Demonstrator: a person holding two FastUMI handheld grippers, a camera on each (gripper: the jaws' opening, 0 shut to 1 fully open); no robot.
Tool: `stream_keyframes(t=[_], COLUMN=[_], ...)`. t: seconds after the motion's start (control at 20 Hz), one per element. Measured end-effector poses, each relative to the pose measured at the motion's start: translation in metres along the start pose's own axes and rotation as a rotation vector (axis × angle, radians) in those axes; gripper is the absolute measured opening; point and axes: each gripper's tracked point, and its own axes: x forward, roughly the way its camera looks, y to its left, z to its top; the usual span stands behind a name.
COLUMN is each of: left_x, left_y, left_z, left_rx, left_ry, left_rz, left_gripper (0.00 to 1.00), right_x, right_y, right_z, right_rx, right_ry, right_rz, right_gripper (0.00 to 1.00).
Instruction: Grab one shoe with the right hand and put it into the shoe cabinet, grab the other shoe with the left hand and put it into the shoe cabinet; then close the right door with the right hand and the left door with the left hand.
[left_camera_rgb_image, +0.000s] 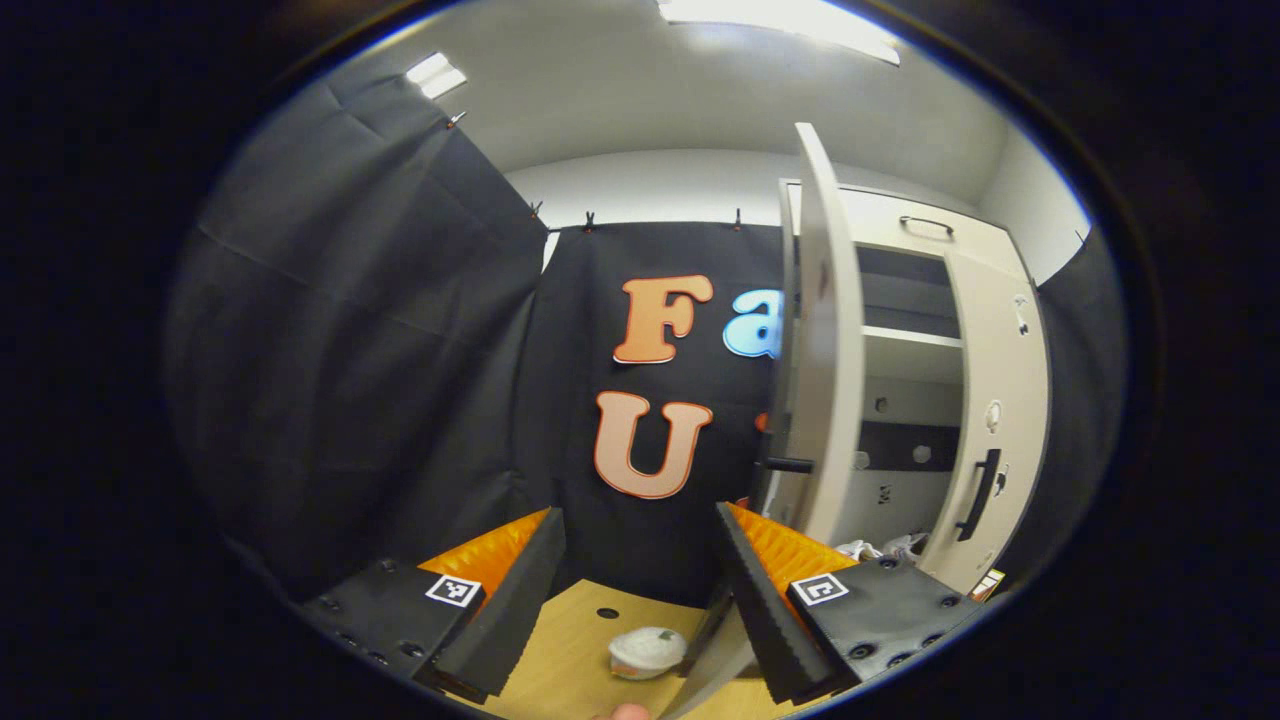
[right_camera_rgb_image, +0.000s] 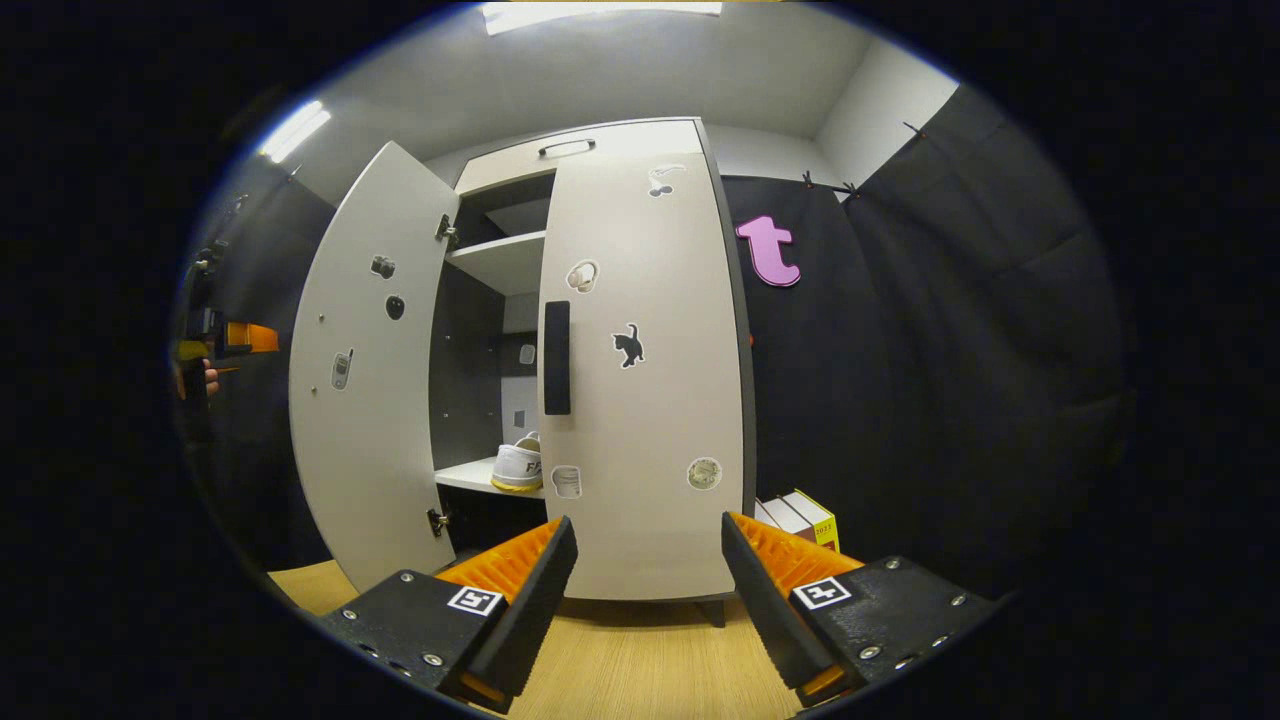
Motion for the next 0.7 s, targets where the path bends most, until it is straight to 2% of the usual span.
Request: stream_keyframes(t=[0.35,0.45,0.55,0.6,0.65,0.7], left_x=[0.036,0.039,0.039,0.040,0.038,0.037], left_y=[-0.001,-0.003,-0.008,-0.008,-0.008,-0.009], left_z=[-0.023,-0.026,-0.028,-0.027,-0.031,-0.032], left_rx=[-0.049,-0.024,-0.006,-0.003,-0.006,-0.016], left_ry=[0.024,0.031,0.028,0.014,0.017,0.013], left_rz=[-0.024,-0.018,-0.023,-0.019,-0.016,-0.013], left_gripper=[0.97,0.94,0.97,0.93,1.00,0.96], right_x=[-0.007,-0.009,-0.010,-0.011,-0.012,-0.012], right_y=[-0.014,-0.019,-0.025,-0.026,-0.028,-0.031], right_z=[0.004,0.004,0.003,0.004,0.003,0.002], right_rx=[-0.005,-0.001,0.004,0.014,0.023,0.030], right_ry=[0.001,0.003,0.003,0.000,-0.002,0.000], right_rz=[-0.032,-0.039,-0.054,-0.059,-0.063,-0.068], right_gripper=[0.90,0.90,0.90,0.90,0.90,0.90])
